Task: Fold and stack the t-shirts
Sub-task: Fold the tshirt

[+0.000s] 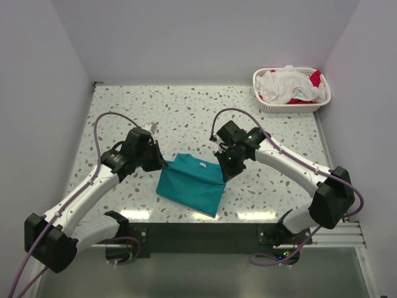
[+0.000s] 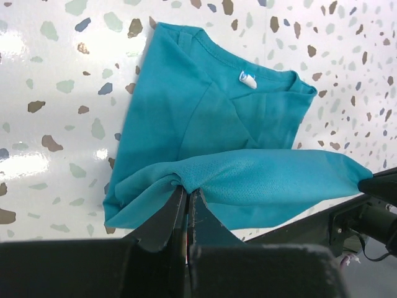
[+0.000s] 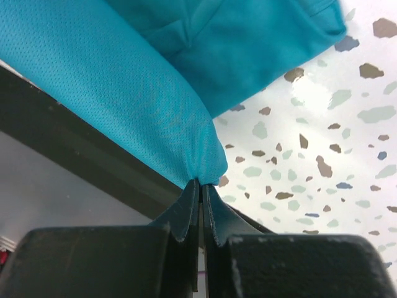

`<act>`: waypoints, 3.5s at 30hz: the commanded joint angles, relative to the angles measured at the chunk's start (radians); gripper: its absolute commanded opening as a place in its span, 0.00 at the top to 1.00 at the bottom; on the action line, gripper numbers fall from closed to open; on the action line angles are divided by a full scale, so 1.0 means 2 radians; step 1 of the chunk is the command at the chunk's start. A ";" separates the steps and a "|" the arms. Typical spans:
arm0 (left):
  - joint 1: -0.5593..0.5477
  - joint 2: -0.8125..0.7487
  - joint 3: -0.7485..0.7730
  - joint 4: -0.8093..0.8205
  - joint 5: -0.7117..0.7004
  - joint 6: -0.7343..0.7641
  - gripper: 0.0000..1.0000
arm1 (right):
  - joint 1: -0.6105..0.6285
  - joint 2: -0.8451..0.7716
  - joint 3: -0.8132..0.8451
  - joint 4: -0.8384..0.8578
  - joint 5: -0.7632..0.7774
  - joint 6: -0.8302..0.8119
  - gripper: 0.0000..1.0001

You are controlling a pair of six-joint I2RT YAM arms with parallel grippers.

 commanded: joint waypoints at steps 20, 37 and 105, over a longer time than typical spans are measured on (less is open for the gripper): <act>0.002 -0.145 -0.030 -0.018 0.012 -0.006 1.00 | 0.040 -0.098 -0.049 0.027 -0.195 0.055 1.00; 0.002 -0.142 0.008 -0.021 -0.015 -0.009 1.00 | 0.119 -0.079 -0.019 0.094 -0.161 0.116 1.00; 0.044 0.377 0.117 0.368 0.100 0.058 0.73 | -0.158 0.104 -0.180 0.518 -0.212 0.114 0.58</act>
